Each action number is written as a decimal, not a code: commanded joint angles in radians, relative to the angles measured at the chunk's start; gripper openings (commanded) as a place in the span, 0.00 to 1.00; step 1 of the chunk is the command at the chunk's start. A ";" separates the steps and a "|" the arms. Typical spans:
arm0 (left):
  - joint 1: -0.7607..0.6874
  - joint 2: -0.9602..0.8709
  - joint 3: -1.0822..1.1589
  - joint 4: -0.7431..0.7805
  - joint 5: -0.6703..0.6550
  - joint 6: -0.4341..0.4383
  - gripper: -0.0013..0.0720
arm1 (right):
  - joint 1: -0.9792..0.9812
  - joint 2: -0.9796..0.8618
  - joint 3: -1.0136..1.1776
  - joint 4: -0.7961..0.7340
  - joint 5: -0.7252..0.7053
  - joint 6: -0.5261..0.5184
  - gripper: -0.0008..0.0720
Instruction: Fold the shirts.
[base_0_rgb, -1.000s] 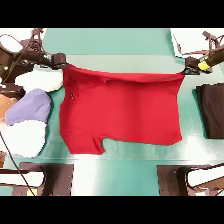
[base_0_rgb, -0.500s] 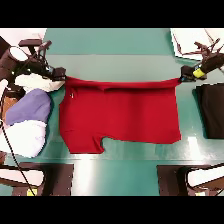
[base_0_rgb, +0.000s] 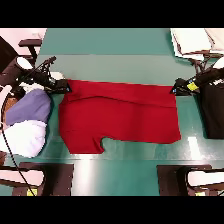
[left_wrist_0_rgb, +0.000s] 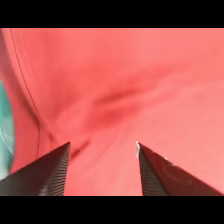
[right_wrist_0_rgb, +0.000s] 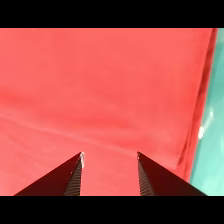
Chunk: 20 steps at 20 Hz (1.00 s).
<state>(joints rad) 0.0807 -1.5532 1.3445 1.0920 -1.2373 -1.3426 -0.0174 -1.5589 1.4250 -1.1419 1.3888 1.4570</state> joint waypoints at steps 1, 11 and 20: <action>0.001 0.098 -0.090 0.097 -0.095 -0.069 0.70 | -0.028 0.101 -0.036 0.032 0.026 -0.001 0.54; 0.001 0.674 -0.779 0.111 -0.082 -0.177 0.70 | -0.034 0.437 -0.261 0.034 -0.086 -0.001 0.54; 0.001 0.676 -0.946 -0.021 0.093 -0.167 0.70 | -0.002 0.440 -0.263 0.050 -0.089 -0.001 0.54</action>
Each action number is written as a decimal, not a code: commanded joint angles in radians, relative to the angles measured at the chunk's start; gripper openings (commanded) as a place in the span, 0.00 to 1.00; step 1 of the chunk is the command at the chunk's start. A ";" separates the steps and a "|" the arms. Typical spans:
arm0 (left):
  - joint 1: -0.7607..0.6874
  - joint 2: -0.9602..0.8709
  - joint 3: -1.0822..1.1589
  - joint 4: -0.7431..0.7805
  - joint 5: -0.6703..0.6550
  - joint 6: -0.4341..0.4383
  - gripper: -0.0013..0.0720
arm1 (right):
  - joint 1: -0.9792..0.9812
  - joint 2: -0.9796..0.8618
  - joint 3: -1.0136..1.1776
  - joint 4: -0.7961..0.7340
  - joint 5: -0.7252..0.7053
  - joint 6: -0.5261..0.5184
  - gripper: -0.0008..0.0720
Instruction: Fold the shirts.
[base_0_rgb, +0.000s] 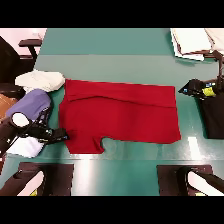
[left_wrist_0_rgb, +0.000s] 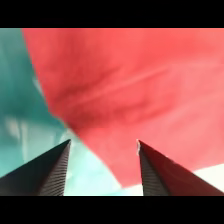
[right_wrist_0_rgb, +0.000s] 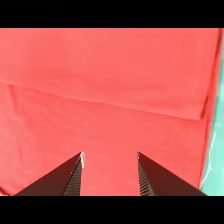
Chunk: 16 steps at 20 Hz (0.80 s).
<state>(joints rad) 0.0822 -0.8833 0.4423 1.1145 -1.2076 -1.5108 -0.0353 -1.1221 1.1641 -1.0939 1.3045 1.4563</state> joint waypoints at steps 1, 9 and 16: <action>-0.001 0.006 -0.046 -0.050 0.069 0.001 0.70 | 0.016 0.003 -0.002 0.003 -0.004 0.000 0.54; -0.001 0.021 0.048 -0.063 -0.022 0.068 0.05 | -0.127 0.023 -0.116 -0.011 0.195 -0.007 0.54; -0.001 0.053 0.152 -0.090 -0.038 0.071 0.05 | -0.283 0.158 -0.565 -0.101 0.167 -0.006 0.74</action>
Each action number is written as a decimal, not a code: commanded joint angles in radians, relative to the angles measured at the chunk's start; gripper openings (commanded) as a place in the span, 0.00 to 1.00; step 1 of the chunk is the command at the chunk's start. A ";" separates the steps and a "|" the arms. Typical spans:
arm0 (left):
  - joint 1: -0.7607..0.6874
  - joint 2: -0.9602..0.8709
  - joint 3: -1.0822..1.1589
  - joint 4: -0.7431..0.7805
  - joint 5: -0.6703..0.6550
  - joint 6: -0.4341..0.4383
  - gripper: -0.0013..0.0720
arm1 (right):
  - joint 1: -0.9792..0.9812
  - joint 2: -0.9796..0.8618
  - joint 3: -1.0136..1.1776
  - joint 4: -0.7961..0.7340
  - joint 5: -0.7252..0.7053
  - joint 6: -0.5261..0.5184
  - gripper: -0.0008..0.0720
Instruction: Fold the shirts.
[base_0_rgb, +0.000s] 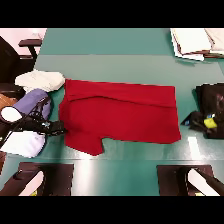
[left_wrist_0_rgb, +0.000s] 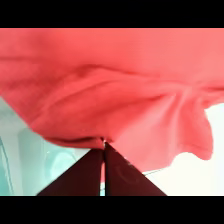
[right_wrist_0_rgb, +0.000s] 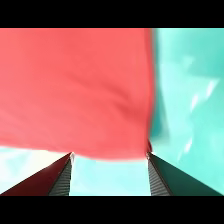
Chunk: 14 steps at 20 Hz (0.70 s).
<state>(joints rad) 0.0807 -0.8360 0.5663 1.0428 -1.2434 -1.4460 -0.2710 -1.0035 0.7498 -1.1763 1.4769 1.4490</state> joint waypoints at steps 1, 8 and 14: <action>0.001 0.005 0.028 -0.020 0.002 0.006 0.05 | -0.047 0.044 -0.191 -0.019 -0.024 0.002 0.72; 0.001 0.005 0.029 -0.019 0.002 0.007 0.05 | -0.010 -0.072 -0.264 0.133 -0.187 -0.014 0.30; 0.001 0.145 0.056 0.013 -0.138 -0.016 0.05 | 0.187 -0.041 -0.081 -0.045 -0.068 0.023 0.03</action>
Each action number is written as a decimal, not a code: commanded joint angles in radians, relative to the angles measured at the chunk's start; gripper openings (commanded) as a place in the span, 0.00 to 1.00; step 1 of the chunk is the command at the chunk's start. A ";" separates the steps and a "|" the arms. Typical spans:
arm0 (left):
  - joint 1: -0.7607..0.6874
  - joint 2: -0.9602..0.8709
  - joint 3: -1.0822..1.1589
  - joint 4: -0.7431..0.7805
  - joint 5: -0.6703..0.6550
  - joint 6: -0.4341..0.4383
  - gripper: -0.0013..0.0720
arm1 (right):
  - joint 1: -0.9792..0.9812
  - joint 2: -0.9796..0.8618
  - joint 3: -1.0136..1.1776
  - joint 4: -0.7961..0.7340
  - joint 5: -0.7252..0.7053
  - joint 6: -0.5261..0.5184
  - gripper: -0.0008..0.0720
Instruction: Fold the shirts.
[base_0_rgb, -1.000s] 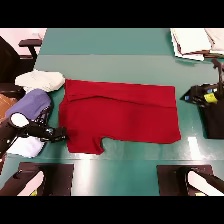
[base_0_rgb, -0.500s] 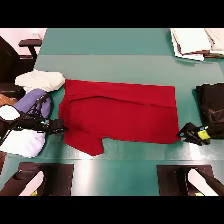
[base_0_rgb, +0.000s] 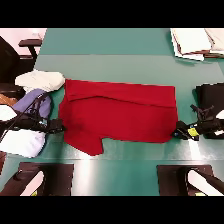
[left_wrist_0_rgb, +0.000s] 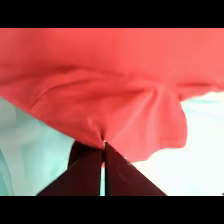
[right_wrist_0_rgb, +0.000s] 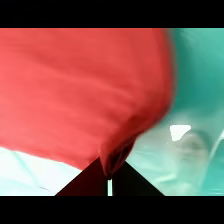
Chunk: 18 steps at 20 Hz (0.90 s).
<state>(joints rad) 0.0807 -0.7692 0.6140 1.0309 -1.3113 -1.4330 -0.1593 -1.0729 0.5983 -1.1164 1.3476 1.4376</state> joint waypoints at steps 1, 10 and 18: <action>0.001 0.125 0.009 0.027 -0.110 -0.044 0.05 | 0.089 0.069 0.096 -0.154 0.097 0.053 0.03; 0.001 -0.015 0.198 -0.023 0.059 -0.018 0.05 | 0.096 0.052 0.405 -0.193 0.063 0.074 0.03; 0.001 -0.632 0.566 -0.046 0.286 0.111 0.05 | 0.154 -0.431 0.775 -0.184 -0.018 0.072 0.03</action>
<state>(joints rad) 0.0803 -1.2022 1.0466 1.0000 -1.1145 -1.3674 -0.0254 -1.3506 1.2476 -1.3014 1.3510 1.5093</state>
